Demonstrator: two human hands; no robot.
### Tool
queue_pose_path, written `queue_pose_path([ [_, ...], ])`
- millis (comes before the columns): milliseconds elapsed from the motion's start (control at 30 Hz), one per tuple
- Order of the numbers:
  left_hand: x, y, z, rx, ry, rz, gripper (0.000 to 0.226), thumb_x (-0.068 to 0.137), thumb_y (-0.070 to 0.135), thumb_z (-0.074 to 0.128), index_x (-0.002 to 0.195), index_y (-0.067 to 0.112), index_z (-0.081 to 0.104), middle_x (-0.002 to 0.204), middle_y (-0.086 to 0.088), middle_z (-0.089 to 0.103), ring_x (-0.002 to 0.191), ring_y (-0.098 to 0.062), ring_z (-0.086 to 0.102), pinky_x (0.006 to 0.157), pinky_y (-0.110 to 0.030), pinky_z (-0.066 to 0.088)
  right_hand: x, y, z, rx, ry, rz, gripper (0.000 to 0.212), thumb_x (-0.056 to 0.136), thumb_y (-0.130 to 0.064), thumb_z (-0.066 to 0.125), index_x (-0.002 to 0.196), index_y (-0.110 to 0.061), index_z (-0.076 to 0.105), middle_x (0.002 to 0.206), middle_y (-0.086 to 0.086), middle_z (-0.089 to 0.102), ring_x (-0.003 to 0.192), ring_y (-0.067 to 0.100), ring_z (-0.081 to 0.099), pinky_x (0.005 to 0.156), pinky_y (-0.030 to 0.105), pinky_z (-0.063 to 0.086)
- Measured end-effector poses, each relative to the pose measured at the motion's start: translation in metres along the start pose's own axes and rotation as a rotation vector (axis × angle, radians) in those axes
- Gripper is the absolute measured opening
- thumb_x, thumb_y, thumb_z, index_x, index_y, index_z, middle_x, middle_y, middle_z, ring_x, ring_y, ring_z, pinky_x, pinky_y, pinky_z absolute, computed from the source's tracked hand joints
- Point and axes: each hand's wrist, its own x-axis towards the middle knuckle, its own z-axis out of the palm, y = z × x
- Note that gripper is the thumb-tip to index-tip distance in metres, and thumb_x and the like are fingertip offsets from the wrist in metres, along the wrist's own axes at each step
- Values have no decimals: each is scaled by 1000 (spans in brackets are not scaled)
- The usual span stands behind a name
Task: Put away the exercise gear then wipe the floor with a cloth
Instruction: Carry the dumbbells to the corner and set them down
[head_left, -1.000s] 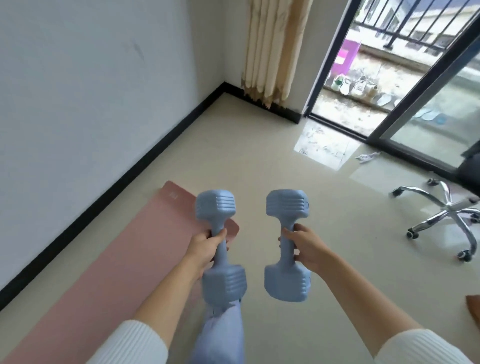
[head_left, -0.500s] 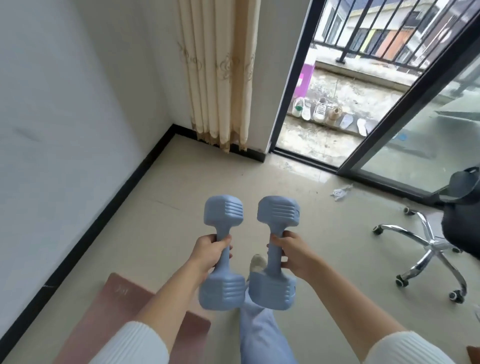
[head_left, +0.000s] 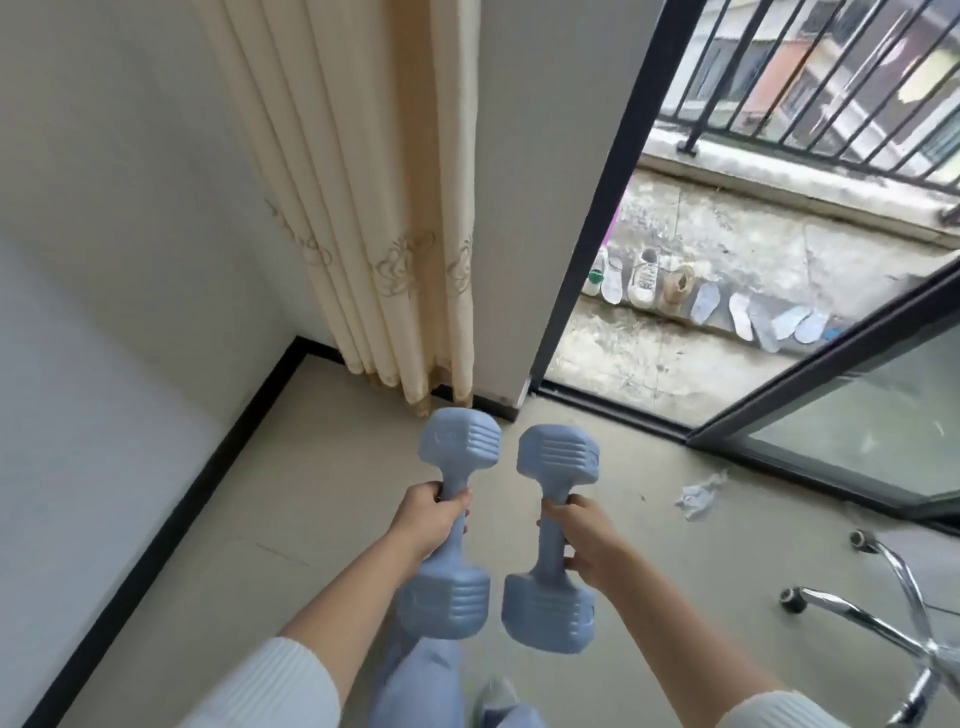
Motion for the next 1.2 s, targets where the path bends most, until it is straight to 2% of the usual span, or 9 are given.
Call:
queue_pose_path([
  [133,89,39,-15,111,-11,-18,22,90,28,60,91,6,64,80,-8,65,77,-25,63,87,-45,52,75,-45,15,14,51,15,11,93,-17,52,98,-8,54,99,13,56,90,25,52,81,41,47],
  [233,164,50,-21,207,16,-46,22,91,31,58,92,9,62,80,-7,65,77,-25,62,80,-37,52,144,-59,33,97,85,46,15,92,-17,51,99,-5,54,95,12,54,84,23,50,73,37,43],
  [333,234,46,-22,292,26,-77,24,91,33,57,95,11,62,79,-3,64,72,-19,60,73,-31,48,213,-57,50,160,149,86,14,90,-16,53,92,-2,54,90,13,54,79,23,48,69,35,40],
  [433,305,24,-18,367,31,-100,24,90,36,58,96,13,62,88,-5,67,83,-22,63,75,-31,48,278,-41,65,226,148,139,16,91,-17,53,97,-2,54,90,12,51,79,22,45,70,34,36],
  [533,379,-12,-8,403,34,-106,24,88,38,59,94,15,63,89,-5,68,88,-26,63,74,-31,48,346,-14,74,243,149,168,20,92,-18,52,104,-2,54,93,12,54,81,23,47,72,35,39],
  [700,476,-89,11,365,47,-108,21,88,35,60,89,14,63,82,-4,66,76,-23,59,70,-31,46,451,43,90,261,153,207,21,93,-18,53,108,-4,54,100,14,56,83,23,50,74,36,42],
  [833,553,-145,23,344,46,-101,20,88,35,60,84,16,61,75,0,61,69,-18,54,63,-28,41,536,83,101,252,146,218,17,93,-18,53,106,-6,54,96,11,54,84,22,50,76,35,41],
  [1067,656,-200,25,348,60,-75,18,89,33,61,82,17,63,77,-3,66,74,-22,61,68,-30,45,647,114,127,222,117,169,11,92,-17,55,100,-10,53,85,7,53,73,18,49,63,27,39],
  [1200,692,-207,15,350,78,-63,21,89,31,62,75,15,64,73,-6,68,78,-29,68,73,-39,53,685,104,145,211,89,117,12,93,-17,56,101,-9,53,80,4,53,67,16,51,55,24,35],
])
